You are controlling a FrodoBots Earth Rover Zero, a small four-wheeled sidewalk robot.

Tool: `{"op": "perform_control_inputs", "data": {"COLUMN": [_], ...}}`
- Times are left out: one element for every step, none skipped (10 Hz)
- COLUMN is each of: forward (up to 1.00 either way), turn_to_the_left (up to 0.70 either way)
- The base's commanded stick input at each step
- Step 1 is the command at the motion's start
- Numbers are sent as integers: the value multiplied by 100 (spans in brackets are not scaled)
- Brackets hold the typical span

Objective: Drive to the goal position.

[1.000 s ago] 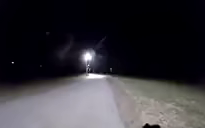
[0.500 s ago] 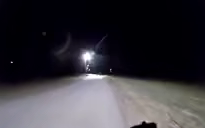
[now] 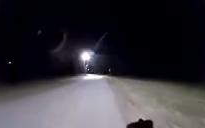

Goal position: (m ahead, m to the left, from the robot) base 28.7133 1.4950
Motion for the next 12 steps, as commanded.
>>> {"op": "perform_control_inputs", "data": {"forward": [100,100,54,32,100,100,100,100,100,100,100,100], "turn_to_the_left": [0,0,0,0,0,0,0,0,0,0,0,0]}}
